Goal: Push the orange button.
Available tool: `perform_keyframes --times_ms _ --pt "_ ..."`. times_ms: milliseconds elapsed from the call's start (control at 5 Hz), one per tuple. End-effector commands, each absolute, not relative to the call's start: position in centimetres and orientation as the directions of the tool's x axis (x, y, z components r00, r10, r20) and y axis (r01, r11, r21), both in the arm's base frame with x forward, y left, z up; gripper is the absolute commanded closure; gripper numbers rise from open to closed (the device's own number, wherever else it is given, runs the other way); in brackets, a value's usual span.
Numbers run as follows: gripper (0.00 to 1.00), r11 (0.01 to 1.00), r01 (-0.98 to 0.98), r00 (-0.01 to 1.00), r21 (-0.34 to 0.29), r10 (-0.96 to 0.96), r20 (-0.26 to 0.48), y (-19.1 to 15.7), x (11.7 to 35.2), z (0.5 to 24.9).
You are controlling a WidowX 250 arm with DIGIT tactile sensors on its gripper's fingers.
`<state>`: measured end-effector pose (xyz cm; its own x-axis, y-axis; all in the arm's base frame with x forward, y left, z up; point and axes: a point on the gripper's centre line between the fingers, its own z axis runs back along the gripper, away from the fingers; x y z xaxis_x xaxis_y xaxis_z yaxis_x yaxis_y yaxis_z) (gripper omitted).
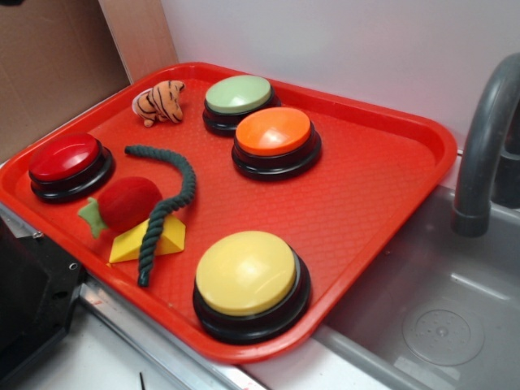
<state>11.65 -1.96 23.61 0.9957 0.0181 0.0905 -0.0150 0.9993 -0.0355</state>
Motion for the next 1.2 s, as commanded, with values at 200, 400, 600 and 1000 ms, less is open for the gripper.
perform_keyframes --times_ms 200,400,600,1000 --pt "0.0 0.997 0.065 0.991 -0.047 -0.06 0.116 -0.6 16.7 18.6" --pt "0.0 0.998 0.062 0.983 -0.028 -0.056 0.177 -1.0 21.9 15.9" --pt "0.0 0.997 -0.025 0.976 -0.076 0.04 0.212 -1.7 27.0 12.8" --pt "0.0 0.997 -0.025 0.976 -0.076 0.04 0.212 -1.7 27.0 12.8"
